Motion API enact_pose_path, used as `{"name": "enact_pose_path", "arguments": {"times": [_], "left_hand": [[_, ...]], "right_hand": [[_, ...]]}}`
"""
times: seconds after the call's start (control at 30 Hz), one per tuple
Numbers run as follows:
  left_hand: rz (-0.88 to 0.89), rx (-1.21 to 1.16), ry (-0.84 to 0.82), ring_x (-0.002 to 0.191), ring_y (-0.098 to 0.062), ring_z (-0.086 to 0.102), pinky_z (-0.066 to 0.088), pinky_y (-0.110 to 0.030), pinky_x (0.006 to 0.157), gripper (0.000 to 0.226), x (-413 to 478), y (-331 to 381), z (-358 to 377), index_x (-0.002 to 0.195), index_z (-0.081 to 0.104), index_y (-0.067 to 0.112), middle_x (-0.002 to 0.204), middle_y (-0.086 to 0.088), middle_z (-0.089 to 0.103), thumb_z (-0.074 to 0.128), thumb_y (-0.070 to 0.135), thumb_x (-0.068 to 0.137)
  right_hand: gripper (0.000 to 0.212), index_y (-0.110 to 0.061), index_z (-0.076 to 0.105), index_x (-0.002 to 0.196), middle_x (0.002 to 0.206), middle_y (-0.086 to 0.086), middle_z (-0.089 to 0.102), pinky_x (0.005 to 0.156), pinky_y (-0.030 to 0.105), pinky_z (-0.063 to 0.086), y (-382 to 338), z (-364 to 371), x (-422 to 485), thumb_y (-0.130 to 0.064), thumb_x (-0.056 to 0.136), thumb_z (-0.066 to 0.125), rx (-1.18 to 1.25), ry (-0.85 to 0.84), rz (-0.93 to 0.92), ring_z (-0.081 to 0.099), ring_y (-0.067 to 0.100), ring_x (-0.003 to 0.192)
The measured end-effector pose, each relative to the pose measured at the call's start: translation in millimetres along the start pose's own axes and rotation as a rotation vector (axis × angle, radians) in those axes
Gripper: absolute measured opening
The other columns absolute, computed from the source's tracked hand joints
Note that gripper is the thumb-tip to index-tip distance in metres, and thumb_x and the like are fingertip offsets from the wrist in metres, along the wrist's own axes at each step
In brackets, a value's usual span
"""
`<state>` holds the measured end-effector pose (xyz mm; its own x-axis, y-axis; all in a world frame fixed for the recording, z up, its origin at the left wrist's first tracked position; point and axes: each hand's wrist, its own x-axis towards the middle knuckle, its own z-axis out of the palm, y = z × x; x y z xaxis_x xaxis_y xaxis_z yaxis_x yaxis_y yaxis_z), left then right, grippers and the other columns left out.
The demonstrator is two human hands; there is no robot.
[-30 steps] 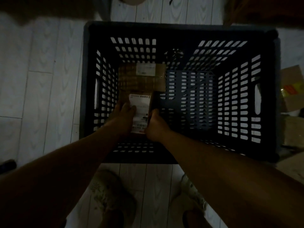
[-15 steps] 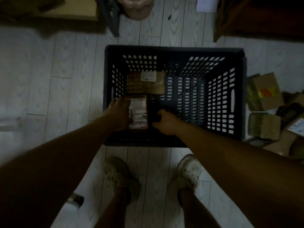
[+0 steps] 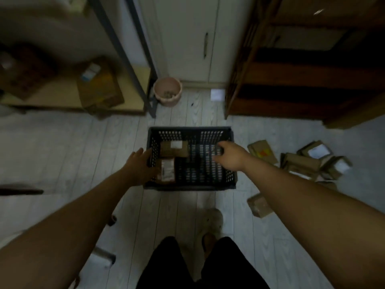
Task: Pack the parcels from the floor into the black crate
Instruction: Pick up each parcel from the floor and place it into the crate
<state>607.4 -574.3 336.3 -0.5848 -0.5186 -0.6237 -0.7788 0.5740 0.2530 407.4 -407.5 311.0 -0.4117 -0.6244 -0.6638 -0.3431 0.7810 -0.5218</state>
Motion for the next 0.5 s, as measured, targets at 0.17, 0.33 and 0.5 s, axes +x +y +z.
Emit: {"name": "enact_pose_path", "arguments": {"times": [0.17,0.33,0.5], "left_hand": [[0.147,-0.038,0.091,0.134,-0.03,0.035,0.029,-0.04,0.11,0.066,-48,49,-30,0.142,0.035,0.014,0.147,-0.013,0.037,0.064,0.032,0.086],[0.343,-0.08,0.09,0.144,-0.025,0.019,0.019,-0.036,0.116,0.079,-103,115,-44,0.151,0.015,0.019,0.158,-0.005,0.017,0.06,0.037,0.089],[0.489,0.038,0.075,0.144,-0.026,0.021,0.021,-0.036,0.115,0.074,-163,194,-47,0.151,0.013,0.021,0.159,-0.005,0.015,0.054,0.038,0.092]], "right_hand": [[0.07,-0.018,0.023,0.15,0.15,0.011,0.036,0.103,0.033,0.04,38,-41,-116,-0.041,0.093,0.055,0.008,0.254,0.155,0.045,0.03,0.13],[0.071,-0.017,0.022,0.151,0.149,0.015,0.037,0.094,0.034,0.042,76,-63,-234,-0.037,0.093,0.057,0.006,0.458,0.282,0.048,0.033,0.125],[0.068,-0.019,0.024,0.151,0.155,0.009,0.027,0.105,0.035,0.036,110,-80,-333,-0.036,0.094,0.056,-0.017,0.613,0.33,0.039,0.028,0.135]]}}
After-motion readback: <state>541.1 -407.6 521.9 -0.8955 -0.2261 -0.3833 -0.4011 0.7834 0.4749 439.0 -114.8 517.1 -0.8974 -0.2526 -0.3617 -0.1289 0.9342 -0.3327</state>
